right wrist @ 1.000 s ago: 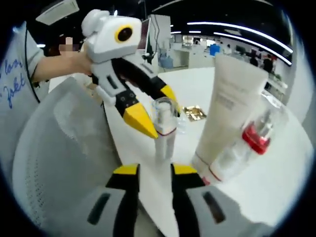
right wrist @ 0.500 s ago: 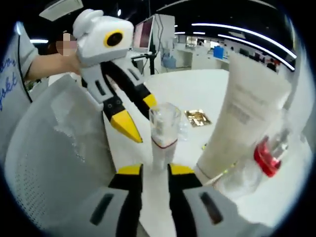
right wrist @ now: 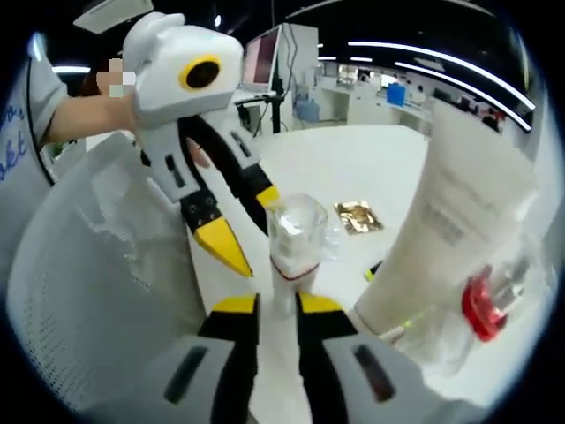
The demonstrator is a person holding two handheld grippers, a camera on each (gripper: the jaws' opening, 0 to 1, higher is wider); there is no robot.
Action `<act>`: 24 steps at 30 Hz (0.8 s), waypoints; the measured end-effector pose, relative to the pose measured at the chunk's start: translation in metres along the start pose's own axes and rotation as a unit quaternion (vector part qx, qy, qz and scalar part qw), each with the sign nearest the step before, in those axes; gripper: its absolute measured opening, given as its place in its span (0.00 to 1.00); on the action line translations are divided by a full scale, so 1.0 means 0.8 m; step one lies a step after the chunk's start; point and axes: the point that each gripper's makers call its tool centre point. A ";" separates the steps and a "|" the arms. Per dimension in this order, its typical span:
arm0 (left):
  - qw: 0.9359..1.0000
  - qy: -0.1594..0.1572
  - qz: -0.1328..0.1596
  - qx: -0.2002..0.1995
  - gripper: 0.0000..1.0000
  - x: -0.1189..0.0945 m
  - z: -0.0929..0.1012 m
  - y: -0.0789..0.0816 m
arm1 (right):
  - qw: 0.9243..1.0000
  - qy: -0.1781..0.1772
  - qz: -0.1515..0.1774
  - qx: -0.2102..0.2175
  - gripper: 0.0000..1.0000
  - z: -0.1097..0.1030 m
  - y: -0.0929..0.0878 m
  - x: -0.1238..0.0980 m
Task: Arrange the skincare products in the storage area until every visible bottle or jar stands upright without overlapping.
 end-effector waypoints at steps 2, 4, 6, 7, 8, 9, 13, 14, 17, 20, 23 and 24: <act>1.000 -0.001 -0.001 0.005 0.16 0.000 -0.001 0.000 | 1.000 0.003 0.001 -0.002 0.16 -0.003 0.002 0.001; 1.000 0.000 -0.001 0.007 0.16 0.000 -0.003 0.001 | 1.000 0.006 0.000 -0.006 0.16 -0.005 0.003 0.003; 1.000 0.001 -0.003 0.011 0.16 0.000 -0.006 0.000 | 1.000 0.009 0.001 -0.010 0.16 -0.008 0.005 0.004; 1.000 0.001 -0.003 0.011 0.16 0.000 -0.007 0.000 | 1.000 0.012 0.002 -0.013 0.16 -0.010 0.006 0.005; 1.000 0.002 -0.003 0.012 0.15 -0.001 -0.008 -0.001 | 1.000 0.015 0.004 -0.015 0.16 -0.012 0.007 0.006; 1.000 0.002 -0.003 0.014 0.15 -0.001 -0.009 -0.001 | 1.000 0.017 0.004 -0.018 0.16 -0.013 0.007 0.006; 1.000 0.005 -0.008 0.024 0.15 0.000 -0.013 -0.002 | 1.000 0.011 -0.005 -0.023 0.17 -0.010 0.004 0.007; 1.000 0.006 -0.010 0.020 0.15 0.000 -0.014 -0.004 | 1.000 0.005 -0.009 -0.026 0.17 -0.007 0.002 0.007; 1.000 0.004 -0.015 0.015 0.15 0.000 -0.012 -0.008 | 1.000 -0.008 -0.014 -0.021 0.18 0.002 0.000 0.006; 1.000 -0.001 -0.022 0.012 0.15 -0.001 -0.006 -0.014 | 1.000 -0.013 -0.009 -0.015 0.19 0.007 0.002 0.005; 1.000 -0.003 -0.028 0.007 0.15 -0.002 -0.002 -0.019 | 1.000 -0.017 -0.005 -0.015 0.22 0.009 0.006 0.006; 1.000 -0.006 -0.030 0.005 0.15 -0.003 0.001 -0.020 | 1.000 -0.016 -0.006 -0.016 0.22 0.009 0.007 0.007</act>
Point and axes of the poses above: the point that each gripper's makers call its tool centre point, and the gripper's own axes: x roughly forward along the fingers, z roughly to its right, y roughly out of its top, and after that the axes turned 11 degrees about -z, right-handed
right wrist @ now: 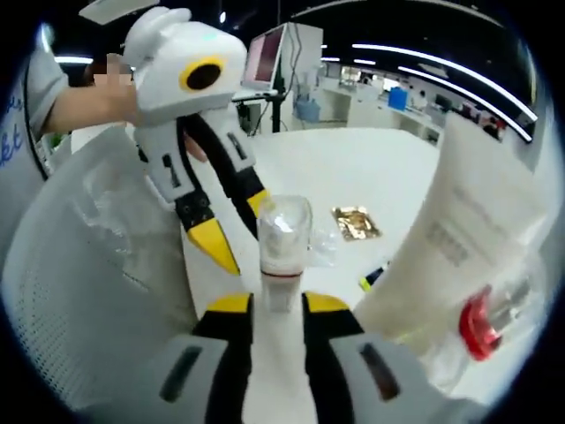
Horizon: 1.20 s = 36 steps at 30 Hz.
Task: Arrange the skincare products in the storage area until every visible bottle or jar stands upright without overlapping.
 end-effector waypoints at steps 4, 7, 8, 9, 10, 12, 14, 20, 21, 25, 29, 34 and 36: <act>1.000 -0.007 -0.002 0.003 0.14 -0.001 0.009 -0.001 | 1.000 0.005 -0.001 -0.006 0.22 -0.003 0.002 0.003; 1.000 -0.014 -0.001 0.008 0.13 -0.001 0.016 -0.001 | 1.000 0.006 -0.003 -0.010 0.21 -0.005 0.002 0.002; 1.000 -0.014 -0.002 0.007 0.14 0.000 0.016 -0.001 | 1.000 0.008 -0.003 -0.012 0.21 -0.007 0.003 0.002; 1.000 -0.012 -0.004 0.007 0.14 0.001 0.015 -0.002 | 1.000 0.009 -0.003 -0.012 0.20 -0.008 0.003 0.001; 1.000 -0.010 -0.006 0.007 0.14 0.001 0.014 -0.003 | 1.000 0.010 -0.003 -0.013 0.20 -0.009 0.003 0.001; 1.000 -0.007 -0.009 0.005 0.14 0.001 0.011 -0.004 | 1.000 0.014 -0.004 -0.016 0.19 -0.012 0.003 0.001; 1.000 -0.006 -0.009 0.003 0.14 0.000 0.010 -0.005 | 1.000 0.018 -0.004 -0.018 0.19 -0.016 0.004 0.001; 1.000 0.000 -0.017 0.001 0.15 -0.002 0.006 -0.012 | 0.999 0.027 -0.004 -0.028 0.18 -0.027 0.007 0.002; 1.000 0.003 -0.020 0.005 0.16 -0.001 0.004 -0.013 | 0.999 0.028 -0.004 -0.030 0.18 -0.029 0.007 0.002; 1.000 0.007 -0.023 0.015 0.16 0.001 0.001 -0.012 | 0.999 0.030 -0.005 -0.034 0.18 -0.031 0.009 0.003; 1.000 0.009 -0.023 0.019 0.18 0.004 -0.003 -0.009 | 0.999 0.030 -0.003 -0.034 0.18 -0.033 0.009 0.003; 0.999 0.014 -0.020 0.030 0.18 0.008 -0.007 -0.003 | 0.999 0.029 -0.002 -0.031 0.18 -0.033 0.009 0.004; 0.999 0.014 -0.018 0.034 0.18 0.011 -0.009 0.000 | 0.999 0.029 -0.003 -0.030 0.18 -0.032 0.008 0.005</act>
Point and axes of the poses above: the point that each gripper's makers call its tool centre point, and the gripper's own axes: x roughly forward along the fingers, z roughly to its right, y roughly out of its top, and after that the axes turned 11 degrees about -z, right-handed
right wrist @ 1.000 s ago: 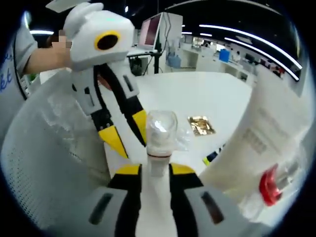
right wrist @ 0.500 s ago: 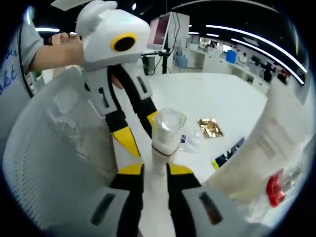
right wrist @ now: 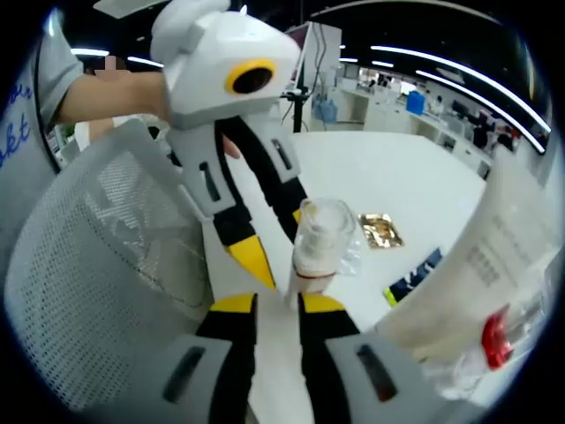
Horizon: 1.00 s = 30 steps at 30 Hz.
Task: Arrange the skincare products in the storage area until every visible bottle or jar stands upright without overlapping.
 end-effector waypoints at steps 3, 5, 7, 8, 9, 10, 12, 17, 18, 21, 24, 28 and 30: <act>1.000 0.001 0.003 0.003 0.18 0.004 -0.004 0.004 | 1.000 -0.002 0.000 0.003 0.18 0.002 -0.001 0.000; 1.000 0.002 0.003 -0.002 0.17 0.004 -0.006 0.005 | 1.000 -0.004 0.000 0.004 0.18 0.003 -0.002 -0.001; 1.000 0.002 0.000 -0.004 0.17 0.004 -0.006 0.003 | 1.000 -0.006 -0.002 0.007 0.19 0.004 -0.003 -0.002; 1.000 0.003 -0.002 -0.006 0.17 0.003 -0.006 0.001 | 1.000 -0.010 -0.005 0.008 0.19 0.006 -0.006 -0.003; 1.000 0.004 -0.007 -0.007 0.17 0.002 -0.006 -0.003 | 1.000 -0.013 -0.007 0.007 0.19 0.008 -0.007 -0.003; 1.000 0.004 -0.011 -0.009 0.17 0.001 -0.005 -0.007 | 1.000 -0.016 -0.010 0.007 0.19 0.009 -0.009 -0.003; 1.000 0.005 -0.020 -0.011 0.17 -0.002 -0.003 -0.015 | 1.000 -0.022 -0.012 0.014 0.20 0.014 -0.012 -0.003; 1.000 -0.005 -0.029 -0.011 0.17 -0.005 0.011 -0.024 | 0.999 -0.031 -0.005 0.016 0.24 0.020 -0.006 -0.003; 0.999 -0.007 -0.031 -0.009 0.17 -0.005 0.013 -0.025 | 0.999 -0.030 -0.003 0.016 0.24 0.020 -0.005 -0.002; 0.999 -0.015 -0.029 -0.008 0.17 -0.004 0.020 -0.024 | 1.000 -0.027 -0.001 0.014 0.24 0.020 -0.002 0.000; 0.999 -0.017 -0.030 -0.008 0.17 -0.002 0.021 -0.023 | 1.000 -0.024 -0.003 0.013 0.23 0.019 -0.002 0.001; 0.999 -0.017 -0.033 -0.011 0.17 0.000 0.020 -0.026 | 1.000 -0.015 -0.001 0.012 0.21 0.014 -0.002 -0.001; 0.999 -0.016 -0.035 -0.012 0.17 -0.001 0.019 -0.027 | 1.000 -0.012 -0.002 0.011 0.21 0.012 -0.002 -0.001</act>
Point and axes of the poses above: the point that each gripper's makers call its tool centre point, and the gripper's own axes: x roughly forward along the fingers, z roughly to its right, y roughly out of its top, and after that the axes turned 11 degrees about -z, right-handed
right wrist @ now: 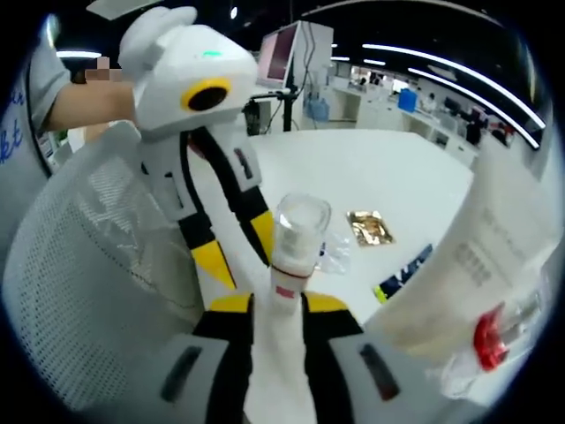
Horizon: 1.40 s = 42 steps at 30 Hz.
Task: Arrange the skincare products in the storage area until every visible bottle or jar stands upright without overlapping.
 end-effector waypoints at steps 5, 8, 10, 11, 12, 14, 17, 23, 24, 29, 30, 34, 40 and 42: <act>1.000 0.001 -0.003 -0.003 0.17 -0.002 -0.002 -0.003 | 1.000 0.009 0.001 -0.006 0.19 -0.007 0.002 0.002; 1.000 0.002 -0.003 -0.004 0.17 -0.002 -0.003 -0.003 | 1.000 0.005 -0.005 -0.008 0.20 -0.006 0.000 0.003; 1.000 0.000 -0.002 -0.004 0.17 -0.002 -0.001 -0.002 | 1.000 -0.017 -0.020 -0.002 0.21 0.006 -0.007 0.003; 1.000 -0.001 -0.002 -0.003 0.17 -0.001 0.000 -0.001 | 1.000 -0.020 -0.018 -0.004 0.23 0.009 -0.007 0.003; 1.000 -0.004 -0.002 -0.002 0.17 0.000 0.001 0.000 | 1.000 -0.019 -0.017 -0.001 0.24 0.011 -0.007 0.003; 1.000 -0.005 -0.002 -0.001 0.17 0.002 0.003 0.001 | 1.000 -0.016 -0.005 0.008 0.24 0.013 -0.002 0.001; 1.000 -0.005 -0.001 -0.001 0.17 0.003 0.003 0.003 | 1.000 -0.010 0.002 0.012 0.24 0.011 0.002 0.000; 1.000 -0.002 0.001 -0.003 0.17 0.003 -0.001 0.005 | 1.000 -0.001 0.001 0.004 0.20 0.001 0.004 0.003; 1.000 -0.002 0.001 -0.004 0.17 0.003 -0.002 0.005 | 1.000 0.001 0.000 0.003 0.20 0.000 0.004 0.003; 1.000 0.002 -0.002 -0.005 0.17 0.004 -0.006 0.003 | 1.000 0.005 0.001 0.004 0.18 -0.003 0.005 0.003; 1.000 0.003 -0.003 -0.006 0.17 0.004 -0.007 0.003 | 1.000 0.005 0.001 0.005 0.18 -0.003 0.005 0.003; 1.000 0.012 -0.004 -0.018 0.16 0.005 -0.015 0.003 | 1.000 0.007 0.000 0.003 0.16 -0.005 0.005 0.004; 1.000 0.020 -0.005 -0.019 0.13 0.009 -0.020 0.004 | 1.000 0.006 -0.002 0.000 0.16 -0.006 0.004 0.003; 0.999 0.023 -0.006 -0.023 0.12 0.011 -0.023 0.005 | 1.000 0.006 -0.003 0.002 0.16 -0.006 0.002 0.001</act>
Point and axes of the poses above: the point that each gripper's makers call its tool centre point, and the gripper's own axes: x roughly forward along the fingers, z roughly to its right, y roughly out of its top, and after that the axes turned 11 degrees about -z, right-handed
